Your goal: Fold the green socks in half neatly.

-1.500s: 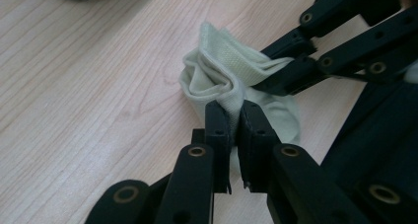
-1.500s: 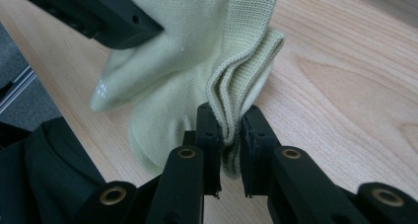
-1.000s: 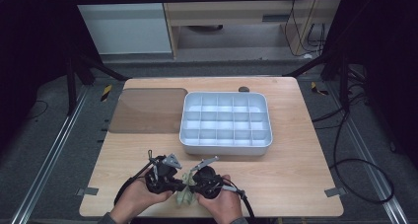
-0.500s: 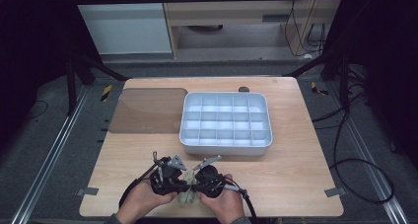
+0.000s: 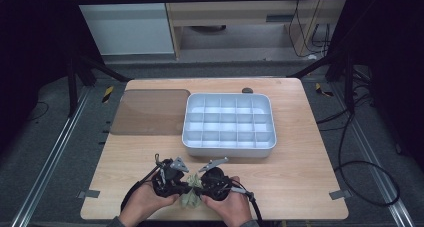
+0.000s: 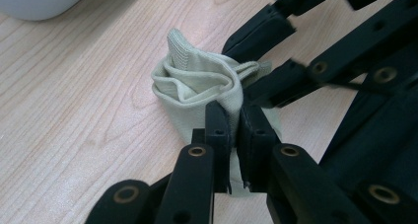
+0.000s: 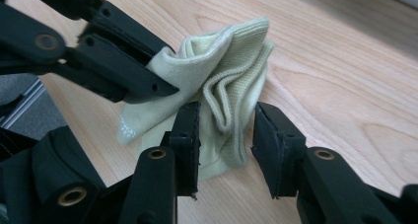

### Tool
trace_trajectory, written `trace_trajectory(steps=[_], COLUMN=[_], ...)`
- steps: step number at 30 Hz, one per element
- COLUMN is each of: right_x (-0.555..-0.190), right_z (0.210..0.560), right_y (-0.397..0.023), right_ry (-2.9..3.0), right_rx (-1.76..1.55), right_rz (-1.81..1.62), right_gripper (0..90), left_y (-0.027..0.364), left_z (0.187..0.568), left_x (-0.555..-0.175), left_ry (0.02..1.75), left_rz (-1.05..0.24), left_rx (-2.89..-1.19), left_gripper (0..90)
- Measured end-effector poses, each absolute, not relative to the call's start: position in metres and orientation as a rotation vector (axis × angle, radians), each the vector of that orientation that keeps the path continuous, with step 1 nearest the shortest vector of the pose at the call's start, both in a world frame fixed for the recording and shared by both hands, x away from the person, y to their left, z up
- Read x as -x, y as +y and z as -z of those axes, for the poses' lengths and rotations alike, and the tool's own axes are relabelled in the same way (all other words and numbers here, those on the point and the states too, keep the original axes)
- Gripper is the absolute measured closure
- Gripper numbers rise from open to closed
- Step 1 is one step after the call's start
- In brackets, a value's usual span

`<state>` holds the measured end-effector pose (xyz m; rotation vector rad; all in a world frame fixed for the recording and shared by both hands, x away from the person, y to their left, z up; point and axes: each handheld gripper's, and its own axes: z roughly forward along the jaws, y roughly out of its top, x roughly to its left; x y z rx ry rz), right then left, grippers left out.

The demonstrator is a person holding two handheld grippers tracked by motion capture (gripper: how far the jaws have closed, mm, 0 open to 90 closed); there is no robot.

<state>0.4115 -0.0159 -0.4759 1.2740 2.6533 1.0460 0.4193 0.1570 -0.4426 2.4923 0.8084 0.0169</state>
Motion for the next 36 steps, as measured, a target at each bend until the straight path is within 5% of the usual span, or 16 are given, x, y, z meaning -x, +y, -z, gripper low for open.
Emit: trace_trajectory(steps=[8, 13, 18, 36], right_x=[-0.405, -0.407, -0.409, -0.418], right_z=[0.468, 0.47, 0.474, 0.487], right_y=[-0.026, -0.025, -0.021, -0.028], right_ry=[2.639, 2.657, 2.673, 2.669], right_rx=[-1.264, -1.261, -1.271, -1.371], right_rz=[-1.07, -1.072, -1.066, -1.143], right_gripper=[80.2, 73.1, 83.3, 84.5], left_y=[0.157, 0.157, 0.158, 0.15], left_z=[0.443, 0.444, 0.444, 0.442], left_x=[-0.42, -0.42, -0.42, -0.417], left_ry=[0.812, 0.811, 0.819, 0.797], left_rz=[-0.017, -0.019, -0.021, -0.01], left_rx=[-2.489, -2.488, -2.479, -2.455], left_gripper=[83.8, 83.8, 83.7, 83.3])
